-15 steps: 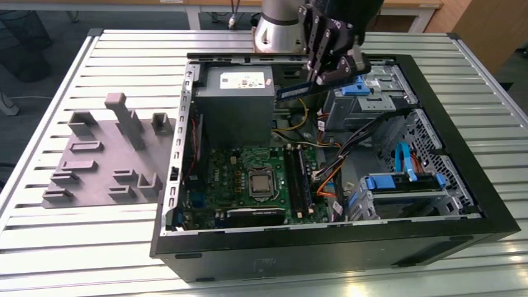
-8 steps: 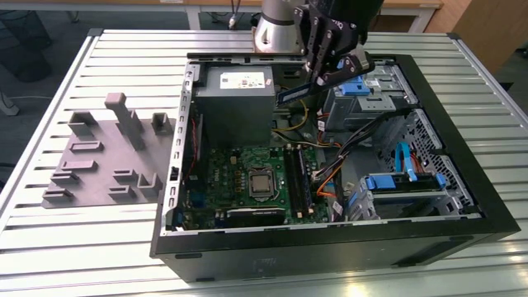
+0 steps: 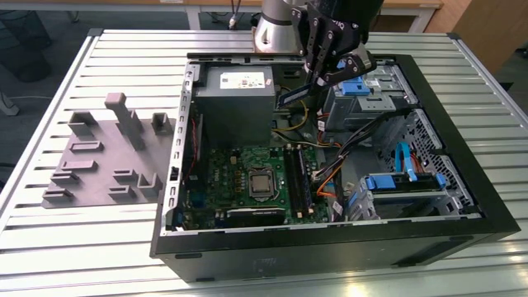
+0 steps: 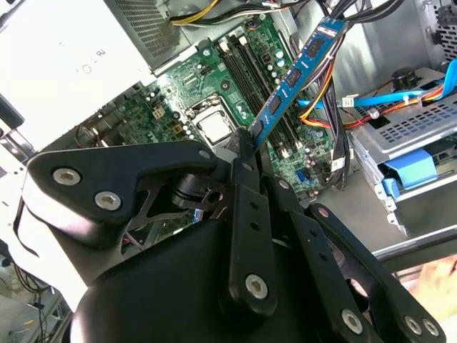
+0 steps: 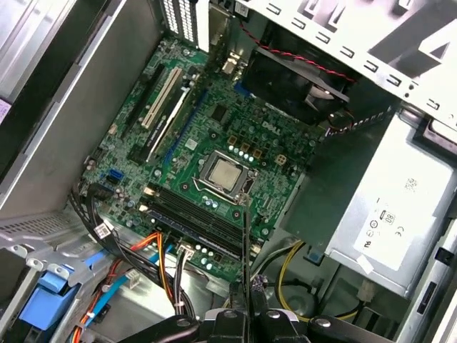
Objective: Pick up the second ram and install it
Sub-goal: 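Insert the second ram into the second slot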
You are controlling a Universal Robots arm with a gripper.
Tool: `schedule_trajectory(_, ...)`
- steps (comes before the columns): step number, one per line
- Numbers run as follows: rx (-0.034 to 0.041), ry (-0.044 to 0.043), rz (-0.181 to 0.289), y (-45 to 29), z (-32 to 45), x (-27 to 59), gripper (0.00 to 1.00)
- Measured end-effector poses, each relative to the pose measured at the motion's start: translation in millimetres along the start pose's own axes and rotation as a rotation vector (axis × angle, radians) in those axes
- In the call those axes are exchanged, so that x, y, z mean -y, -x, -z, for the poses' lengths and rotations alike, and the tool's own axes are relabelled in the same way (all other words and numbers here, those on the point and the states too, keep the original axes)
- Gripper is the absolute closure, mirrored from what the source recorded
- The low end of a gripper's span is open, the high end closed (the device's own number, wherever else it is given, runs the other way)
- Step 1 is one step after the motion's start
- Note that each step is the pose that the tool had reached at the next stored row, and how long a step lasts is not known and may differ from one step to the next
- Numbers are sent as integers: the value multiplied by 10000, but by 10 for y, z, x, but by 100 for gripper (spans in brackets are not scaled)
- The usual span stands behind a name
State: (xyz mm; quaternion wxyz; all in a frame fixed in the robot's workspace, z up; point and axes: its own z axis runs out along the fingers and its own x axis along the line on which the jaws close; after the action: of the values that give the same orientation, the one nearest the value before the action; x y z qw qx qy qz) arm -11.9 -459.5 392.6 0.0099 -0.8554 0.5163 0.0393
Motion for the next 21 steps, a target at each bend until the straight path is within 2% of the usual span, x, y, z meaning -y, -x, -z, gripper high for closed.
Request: schedule_trajectory(21,-3,8,97,0,0,0,86)
